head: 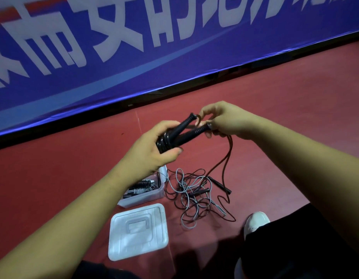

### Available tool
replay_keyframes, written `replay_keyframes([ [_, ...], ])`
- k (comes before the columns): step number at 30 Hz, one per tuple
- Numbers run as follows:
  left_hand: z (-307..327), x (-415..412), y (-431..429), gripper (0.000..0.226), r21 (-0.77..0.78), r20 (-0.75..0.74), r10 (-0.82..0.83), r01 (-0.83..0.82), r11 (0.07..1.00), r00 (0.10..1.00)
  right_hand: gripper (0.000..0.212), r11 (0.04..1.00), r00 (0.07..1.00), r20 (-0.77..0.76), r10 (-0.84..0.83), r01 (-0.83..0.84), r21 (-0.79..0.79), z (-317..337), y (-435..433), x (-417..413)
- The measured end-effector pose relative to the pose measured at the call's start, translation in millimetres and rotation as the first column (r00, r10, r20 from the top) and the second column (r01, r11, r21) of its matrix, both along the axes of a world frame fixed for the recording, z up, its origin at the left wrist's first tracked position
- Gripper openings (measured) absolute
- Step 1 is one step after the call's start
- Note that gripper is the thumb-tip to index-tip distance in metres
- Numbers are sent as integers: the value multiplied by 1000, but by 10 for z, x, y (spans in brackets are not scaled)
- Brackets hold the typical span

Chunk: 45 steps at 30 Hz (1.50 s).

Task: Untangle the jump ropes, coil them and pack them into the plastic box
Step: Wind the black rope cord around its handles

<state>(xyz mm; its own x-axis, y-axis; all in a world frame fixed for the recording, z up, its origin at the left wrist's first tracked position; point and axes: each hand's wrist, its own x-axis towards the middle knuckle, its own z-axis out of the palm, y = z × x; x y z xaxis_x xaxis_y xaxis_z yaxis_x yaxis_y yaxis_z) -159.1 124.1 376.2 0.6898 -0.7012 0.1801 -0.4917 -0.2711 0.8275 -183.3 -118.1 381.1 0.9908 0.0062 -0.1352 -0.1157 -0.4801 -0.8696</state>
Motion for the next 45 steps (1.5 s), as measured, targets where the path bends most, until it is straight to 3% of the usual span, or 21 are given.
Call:
replay_keyframes([
  [2, -18, 31, 0, 38, 3, 6, 125, -125, 992, 992, 6, 999, 999, -24, 47, -48, -25, -22, 51, -25],
  [6, -92, 170, 25, 30, -26, -71, 319, -322, 946, 945, 23, 989, 990, -33, 134, -136, -63, -28, 211, -53],
  [11, -104, 283, 65, 21, -62, -84, 429, -434, 899, 899, 27, 987, 987, -41, 155, -153, 45, 11, 424, -104],
  [17, -78, 592, 241, 32, -50, -54, 580, -583, 811, 813, 24, 980, 981, -102, 162, -148, 129, 53, 557, -159],
  [21, -155, 741, 348, 31, 56, 8, 622, -622, 781, 783, 14, 995, 991, -93, 95, -94, 14, 57, 624, -192],
  [25, -186, 783, 418, 28, 129, 261, 612, -655, 744, 747, 4, 967, 974, -120, 190, -207, -148, 53, 591, -231],
  [27, -182, 801, 464, 27, 165, 312, 612, -675, 719, 727, 8, 953, 964, -119, 236, -254, -165, 84, 572, -261],
  [32, -302, 704, 434, 31, 455, 330, 437, -546, 703, 837, 15, 936, 944, 110, 311, -284, -209, 254, 644, -297],
  [38, -369, 477, 128, 24, 588, 324, 127, -305, 749, 938, 11, 971, 893, 410, 185, -102, -215, 399, 568, -186],
  [42, -397, 334, -3, 49, 612, 313, -39, -170, 773, 949, 16, 971, 886, 453, 99, 12, -237, 345, 403, -58],
  [45, -453, 272, -64, 46, 613, 282, -145, -62, 788, 948, 15, 968, 899, 431, 76, 37, -247, 274, 326, 10],
])
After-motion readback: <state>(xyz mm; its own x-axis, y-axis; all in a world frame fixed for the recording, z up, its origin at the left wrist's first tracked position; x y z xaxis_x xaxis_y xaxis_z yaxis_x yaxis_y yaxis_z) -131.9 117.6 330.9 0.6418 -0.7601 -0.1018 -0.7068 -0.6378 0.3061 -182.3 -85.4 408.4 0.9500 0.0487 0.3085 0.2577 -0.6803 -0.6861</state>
